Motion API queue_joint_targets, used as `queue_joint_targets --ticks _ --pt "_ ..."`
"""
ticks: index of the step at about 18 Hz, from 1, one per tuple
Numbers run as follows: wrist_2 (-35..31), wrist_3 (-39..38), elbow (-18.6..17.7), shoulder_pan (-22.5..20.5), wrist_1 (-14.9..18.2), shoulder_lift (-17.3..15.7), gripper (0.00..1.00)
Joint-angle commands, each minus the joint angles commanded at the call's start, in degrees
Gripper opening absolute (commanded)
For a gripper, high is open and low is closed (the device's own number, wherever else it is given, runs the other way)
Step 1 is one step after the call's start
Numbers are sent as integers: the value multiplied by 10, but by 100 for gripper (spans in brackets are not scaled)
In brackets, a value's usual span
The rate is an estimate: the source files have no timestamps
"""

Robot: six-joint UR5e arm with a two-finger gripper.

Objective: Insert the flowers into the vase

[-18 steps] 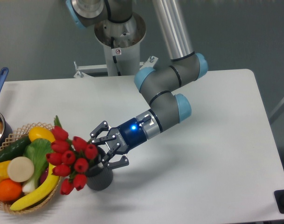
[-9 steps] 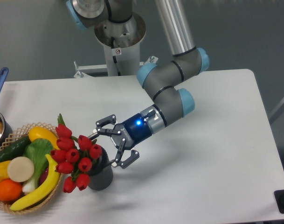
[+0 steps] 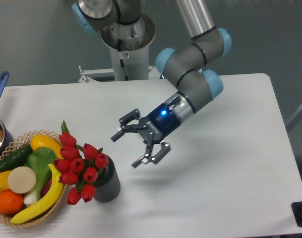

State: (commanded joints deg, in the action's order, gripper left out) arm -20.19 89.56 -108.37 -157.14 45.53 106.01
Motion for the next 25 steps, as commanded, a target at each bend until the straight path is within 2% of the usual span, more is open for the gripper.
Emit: queue_joint_targets --ticks 4,12,16,18,22,25 --pt "-137 -10 2 -29 3 -65 100" --pt "-331 -42 -3 -91 12 -163 100" --pt "-431 -33 1 -100 50 -208 100" --pt "-473 -26 2 -100 83 -226 100" --pt "-534 70 6 -109 161 -253 100" --pt "-558 120 4 -118 172 -262 100"
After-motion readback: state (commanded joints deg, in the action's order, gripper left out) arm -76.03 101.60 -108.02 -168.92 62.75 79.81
